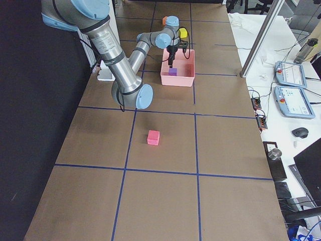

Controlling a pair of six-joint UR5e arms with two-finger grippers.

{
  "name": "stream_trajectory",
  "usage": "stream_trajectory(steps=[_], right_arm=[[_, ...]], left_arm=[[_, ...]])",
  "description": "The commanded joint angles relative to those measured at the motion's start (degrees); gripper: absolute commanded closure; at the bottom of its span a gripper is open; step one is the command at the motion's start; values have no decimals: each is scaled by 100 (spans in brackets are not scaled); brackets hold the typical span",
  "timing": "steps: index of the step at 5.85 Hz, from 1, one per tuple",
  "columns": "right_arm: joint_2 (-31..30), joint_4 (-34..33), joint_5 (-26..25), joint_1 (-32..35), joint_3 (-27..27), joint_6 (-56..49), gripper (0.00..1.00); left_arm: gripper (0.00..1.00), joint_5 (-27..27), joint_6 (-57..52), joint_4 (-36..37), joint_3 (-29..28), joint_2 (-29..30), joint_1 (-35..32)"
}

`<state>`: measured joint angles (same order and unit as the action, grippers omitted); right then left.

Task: Place blocks into pink bin with both arms
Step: 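Carry the purple cube into the pink bin and open the right gripper, then lift the right gripper out of the bin and withdraw it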

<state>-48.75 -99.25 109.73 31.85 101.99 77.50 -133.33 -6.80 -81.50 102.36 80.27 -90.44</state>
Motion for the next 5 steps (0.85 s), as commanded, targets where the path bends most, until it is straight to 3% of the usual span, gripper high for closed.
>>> stream_trajectory(steps=[1,3,5], right_arm=[[58,-207,82,284,13,-399,0],[6,-611,870,1153,13,-1600,0],[-370,-788,1294,1953,-4,-3233,0]], left_arm=[[0,17,3,-6,38,41,9],[0,-9,38,-406,-110,582,140],[0,-35,64,-1059,-471,1094,447]])
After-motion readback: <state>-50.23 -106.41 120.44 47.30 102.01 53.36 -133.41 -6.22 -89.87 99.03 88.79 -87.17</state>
